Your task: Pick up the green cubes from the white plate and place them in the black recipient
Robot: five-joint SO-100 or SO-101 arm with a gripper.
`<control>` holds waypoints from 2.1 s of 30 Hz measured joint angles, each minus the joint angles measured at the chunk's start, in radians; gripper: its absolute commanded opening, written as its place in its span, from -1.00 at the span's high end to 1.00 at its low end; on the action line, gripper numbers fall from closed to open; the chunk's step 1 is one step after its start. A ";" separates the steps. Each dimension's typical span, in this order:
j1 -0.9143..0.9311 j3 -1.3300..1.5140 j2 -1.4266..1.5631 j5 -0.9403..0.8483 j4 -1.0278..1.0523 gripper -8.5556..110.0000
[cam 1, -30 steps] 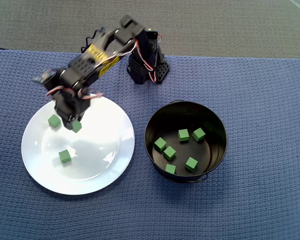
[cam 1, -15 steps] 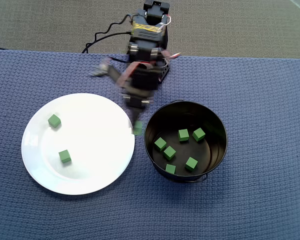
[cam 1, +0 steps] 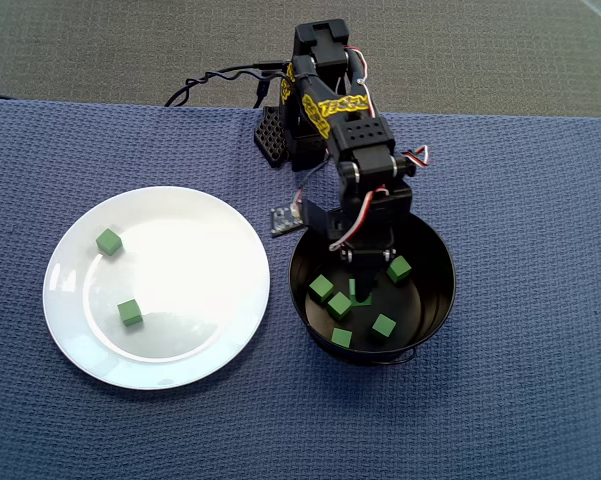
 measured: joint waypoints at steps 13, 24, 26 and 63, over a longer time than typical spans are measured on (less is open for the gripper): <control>0.038 0.008 0.041 -0.098 0.029 0.16; 0.555 -0.155 0.161 -0.212 0.196 0.20; 0.684 -0.153 0.138 -0.224 0.181 0.22; 1.281 -0.301 -0.583 -0.359 0.044 0.35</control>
